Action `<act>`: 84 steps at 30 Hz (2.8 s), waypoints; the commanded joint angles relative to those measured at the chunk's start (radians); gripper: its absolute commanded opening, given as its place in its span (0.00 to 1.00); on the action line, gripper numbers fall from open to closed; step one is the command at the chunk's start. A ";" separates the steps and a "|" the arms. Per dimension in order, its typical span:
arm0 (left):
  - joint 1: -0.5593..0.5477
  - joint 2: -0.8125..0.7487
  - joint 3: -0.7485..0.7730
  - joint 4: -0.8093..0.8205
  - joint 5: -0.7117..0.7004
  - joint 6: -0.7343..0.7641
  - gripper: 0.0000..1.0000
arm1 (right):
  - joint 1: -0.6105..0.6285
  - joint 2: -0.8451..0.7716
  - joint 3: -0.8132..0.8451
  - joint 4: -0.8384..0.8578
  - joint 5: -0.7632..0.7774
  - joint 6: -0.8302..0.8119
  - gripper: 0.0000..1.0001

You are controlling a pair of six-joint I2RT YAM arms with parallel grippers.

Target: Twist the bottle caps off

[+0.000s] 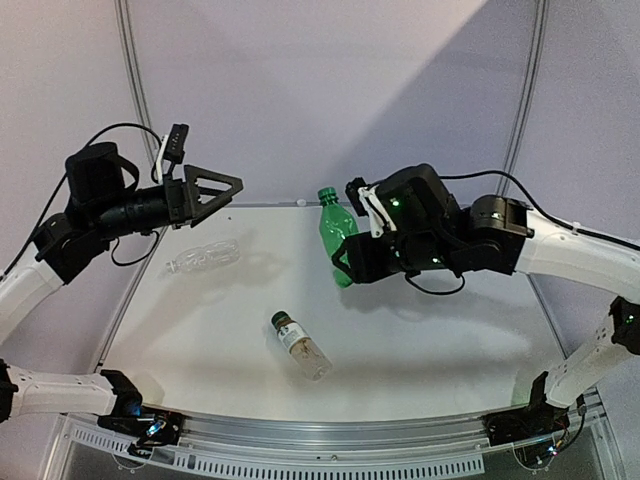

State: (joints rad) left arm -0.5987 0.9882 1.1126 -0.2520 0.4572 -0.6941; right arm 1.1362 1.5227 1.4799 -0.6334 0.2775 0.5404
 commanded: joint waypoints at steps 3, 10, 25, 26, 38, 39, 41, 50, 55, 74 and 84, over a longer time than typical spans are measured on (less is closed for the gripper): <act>0.034 -0.032 -0.098 0.288 0.222 0.009 0.99 | -0.006 -0.102 -0.104 0.244 -0.298 0.011 0.00; 0.040 0.003 -0.157 0.473 0.248 -0.099 0.99 | -0.006 -0.162 -0.219 0.472 -0.437 0.053 0.00; 0.039 0.166 -0.131 0.764 0.495 -0.189 0.84 | -0.007 -0.131 -0.213 0.559 -0.538 0.089 0.00; 0.039 0.177 -0.127 0.775 0.500 -0.193 0.84 | -0.006 -0.127 -0.208 0.557 -0.543 0.088 0.00; 0.030 0.312 -0.070 0.914 0.515 -0.257 0.68 | -0.007 -0.087 -0.161 0.526 -0.596 0.063 0.00; 0.029 0.320 -0.062 0.915 0.519 -0.256 0.65 | -0.007 -0.085 -0.158 0.522 -0.598 0.060 0.00; 0.027 0.330 -0.055 0.915 0.527 -0.255 0.57 | -0.007 -0.080 -0.152 0.518 -0.603 0.057 0.00; -0.001 0.368 -0.033 0.899 0.528 -0.237 0.27 | -0.009 -0.073 -0.142 0.501 -0.598 0.046 0.00; -0.038 0.366 0.016 0.639 0.448 -0.116 0.22 | -0.008 -0.082 -0.124 0.403 -0.426 0.029 0.00; -0.162 0.572 0.399 -0.277 -0.156 -0.212 0.21 | 0.011 0.299 0.423 -0.509 0.400 0.088 0.00; -0.156 0.468 0.300 -0.093 -0.115 -0.142 0.76 | 0.010 0.190 0.261 -0.340 0.288 0.078 0.00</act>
State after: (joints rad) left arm -0.7471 1.5372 1.4513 -0.3752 0.3202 -0.8806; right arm 1.1645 1.7859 1.7950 -1.0298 0.5438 0.5838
